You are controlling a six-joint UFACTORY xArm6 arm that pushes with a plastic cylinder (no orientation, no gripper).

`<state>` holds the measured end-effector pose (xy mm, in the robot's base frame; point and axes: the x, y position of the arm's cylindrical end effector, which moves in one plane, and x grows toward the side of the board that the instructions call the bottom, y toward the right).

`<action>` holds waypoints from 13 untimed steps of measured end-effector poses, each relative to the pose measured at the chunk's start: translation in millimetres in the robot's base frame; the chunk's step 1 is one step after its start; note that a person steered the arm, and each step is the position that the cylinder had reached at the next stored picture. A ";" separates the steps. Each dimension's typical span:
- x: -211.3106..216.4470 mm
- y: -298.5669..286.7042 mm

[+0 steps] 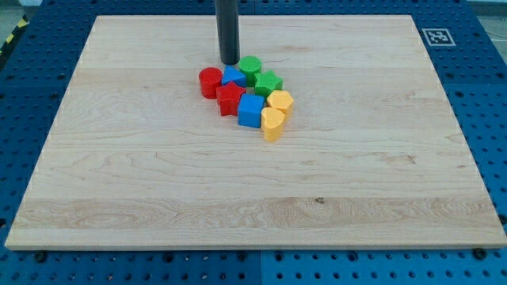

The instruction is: Separate the green circle from the group of blocks

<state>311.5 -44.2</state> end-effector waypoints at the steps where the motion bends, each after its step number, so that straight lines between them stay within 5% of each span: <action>1: -7.5 0.0; 3: -49.9 -73.6; 5: -20.1 -137.8; 7: 90.9 -120.5; 8: 111.6 -75.6; 9: 112.9 -28.1; 11: 49.9 6.8; 13: 48.2 35.7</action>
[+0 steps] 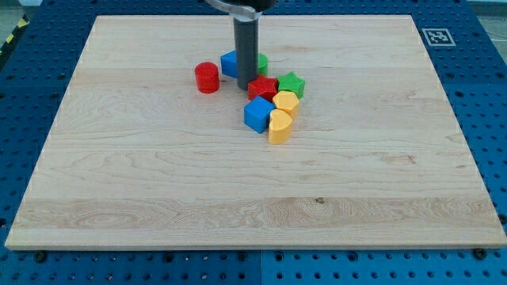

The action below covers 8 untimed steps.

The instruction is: Separate the green circle from the group of blocks

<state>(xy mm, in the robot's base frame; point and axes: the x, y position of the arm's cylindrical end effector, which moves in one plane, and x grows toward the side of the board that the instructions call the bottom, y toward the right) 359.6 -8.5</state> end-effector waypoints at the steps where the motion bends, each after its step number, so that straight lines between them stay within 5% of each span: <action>1: -29.5 0.4; 3: -29.9 1.6; 5: -102.9 0.9; 8: -37.0 11.3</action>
